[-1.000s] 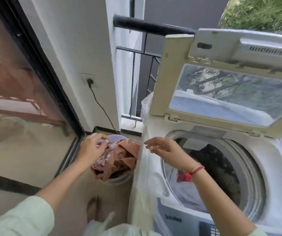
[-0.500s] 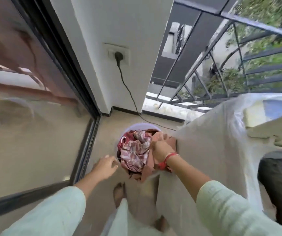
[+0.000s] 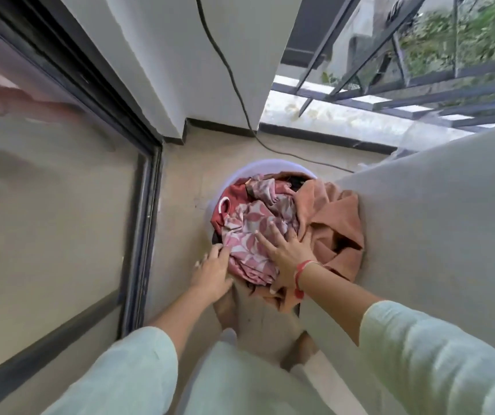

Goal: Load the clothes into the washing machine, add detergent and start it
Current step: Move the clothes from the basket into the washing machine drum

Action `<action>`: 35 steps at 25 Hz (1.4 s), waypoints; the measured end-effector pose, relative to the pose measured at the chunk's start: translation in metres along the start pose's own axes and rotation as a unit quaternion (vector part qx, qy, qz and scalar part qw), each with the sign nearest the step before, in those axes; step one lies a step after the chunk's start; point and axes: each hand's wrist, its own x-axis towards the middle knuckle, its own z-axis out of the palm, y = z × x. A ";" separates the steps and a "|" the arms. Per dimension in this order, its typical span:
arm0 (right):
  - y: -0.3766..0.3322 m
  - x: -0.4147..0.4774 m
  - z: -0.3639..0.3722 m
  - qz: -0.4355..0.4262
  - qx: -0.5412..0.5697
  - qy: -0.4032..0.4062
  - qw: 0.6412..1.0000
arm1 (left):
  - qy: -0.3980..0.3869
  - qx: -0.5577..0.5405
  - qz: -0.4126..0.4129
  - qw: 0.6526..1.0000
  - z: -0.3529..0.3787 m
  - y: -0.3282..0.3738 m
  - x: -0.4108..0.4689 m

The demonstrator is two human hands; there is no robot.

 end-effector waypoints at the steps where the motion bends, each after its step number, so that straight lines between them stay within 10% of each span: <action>1: -0.007 0.005 0.005 0.017 -0.015 0.002 1.000 | -0.012 -0.005 -0.001 1.000 0.006 -0.001 0.003; 5: -0.009 -0.004 -0.014 0.075 0.069 0.130 0.986 | -0.016 -0.045 0.000 0.999 0.010 0.000 -0.007; 20: 0.022 -0.261 -0.148 0.128 0.362 0.529 0.757 | 0.255 -0.292 0.071 0.919 -0.128 0.073 -0.147; 29: 0.065 -0.520 -0.196 0.051 0.317 0.836 0.445 | 0.422 -0.526 0.259 0.691 -0.241 0.202 -0.281; 35: 0.169 -0.646 -0.093 0.113 0.305 0.894 0.308 | 0.482 -0.362 0.434 0.670 -0.261 0.357 -0.363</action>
